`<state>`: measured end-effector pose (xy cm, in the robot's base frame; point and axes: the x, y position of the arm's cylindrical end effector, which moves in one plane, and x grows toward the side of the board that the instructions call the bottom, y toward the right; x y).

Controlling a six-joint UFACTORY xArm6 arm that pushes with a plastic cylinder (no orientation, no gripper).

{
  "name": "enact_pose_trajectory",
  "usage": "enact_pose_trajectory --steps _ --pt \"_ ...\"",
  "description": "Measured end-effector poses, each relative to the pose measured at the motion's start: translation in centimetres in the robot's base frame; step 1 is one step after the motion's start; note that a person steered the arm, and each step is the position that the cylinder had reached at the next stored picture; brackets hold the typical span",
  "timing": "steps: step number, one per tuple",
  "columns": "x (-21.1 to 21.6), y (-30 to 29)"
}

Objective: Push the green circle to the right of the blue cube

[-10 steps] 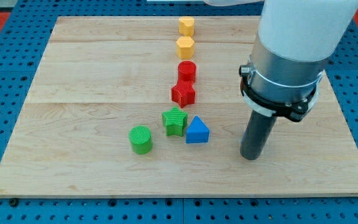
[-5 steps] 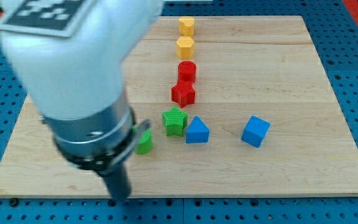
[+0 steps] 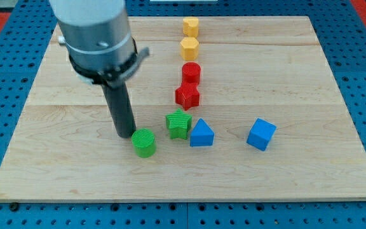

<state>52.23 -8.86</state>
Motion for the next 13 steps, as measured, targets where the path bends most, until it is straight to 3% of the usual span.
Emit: enact_pose_trajectory --steps 2,3,4,7,10,13 --pt "4.1 7.5" --pt "7.1 7.5" --pt "6.6 11.1" --pt "5.0 6.2" --pt "3.6 15.3" --pt "3.8 17.5"
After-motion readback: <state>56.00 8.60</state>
